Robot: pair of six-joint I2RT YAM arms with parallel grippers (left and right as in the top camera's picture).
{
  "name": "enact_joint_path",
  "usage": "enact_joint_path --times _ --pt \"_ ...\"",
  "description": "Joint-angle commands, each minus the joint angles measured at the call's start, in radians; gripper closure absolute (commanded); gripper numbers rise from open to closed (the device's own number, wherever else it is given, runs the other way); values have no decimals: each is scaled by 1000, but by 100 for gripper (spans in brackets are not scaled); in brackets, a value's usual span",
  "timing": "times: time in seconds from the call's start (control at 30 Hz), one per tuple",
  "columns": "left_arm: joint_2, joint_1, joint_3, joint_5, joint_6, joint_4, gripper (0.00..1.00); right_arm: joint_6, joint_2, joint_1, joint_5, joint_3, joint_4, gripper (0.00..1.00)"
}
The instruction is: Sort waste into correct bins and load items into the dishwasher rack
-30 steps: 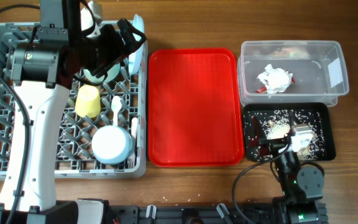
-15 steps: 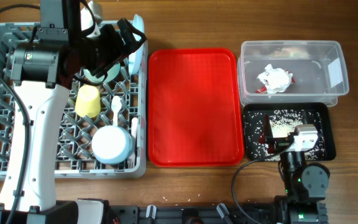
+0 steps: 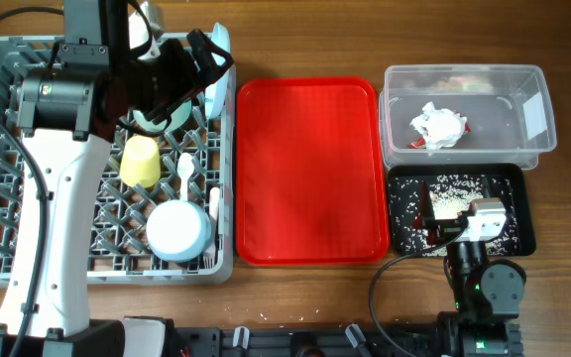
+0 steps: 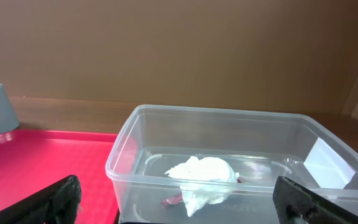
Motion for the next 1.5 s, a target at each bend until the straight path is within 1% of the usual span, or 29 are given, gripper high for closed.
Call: enact_joint_path --times 0.0,0.3,0.4,0.57,0.63,0.7,0.77,0.87,0.97,1.1,1.13,1.23,1.33,1.43,1.47 --pt "4 -5 -2 -6 8 0 0 -16 -14 -5 -16 -1 4 0" --pt "-15 -5 -3 -6 8 -4 0 -17 -14 -5 -16 -1 4 0" --pt "-115 -5 -3 -11 8 -5 0 -17 -14 -5 -16 -1 4 0" --pt "-360 -3 -3 -98 8 -26 0 -17 -14 -5 -16 -1 4 0" --pt "-487 -3 -8 -191 8 -34 0 -16 -14 -5 -16 -1 4 0" --pt "-587 -3 -42 -251 8 -42 0 -17 -14 -5 -16 -1 4 0" --pt "-702 -3 -115 -311 8 -42 0 -17 -14 -5 -16 -1 4 0" --pt "-891 -3 -295 -416 8 -42 0 -17 -14 -5 -16 -1 4 0" --pt "-1070 6 -499 -428 8 -42 0 -17 -14 -5 -16 -1 4 0" --pt "-1286 93 -775 -429 8 -19 0 -17 -14 -5 -16 -1 4 0" --pt "-1332 113 -840 -429 8 18 0 -17 -14 -5 -16 -1 4 0" --pt "-1446 137 -1031 -410 4 287 0 -17 -14 -5 -16 -1 4 0" --pt "-1526 137 -1229 -340 4 696 0 -17 -14 -5 -16 -1 4 0" --pt "-1531 137 -1362 -297 4 1035 0 -17 -14 -5 -16 -1 4 0" --pt "-1531 131 -1425 -293 4 1193 0 -17 -14 -5 -16 -1 4 0"
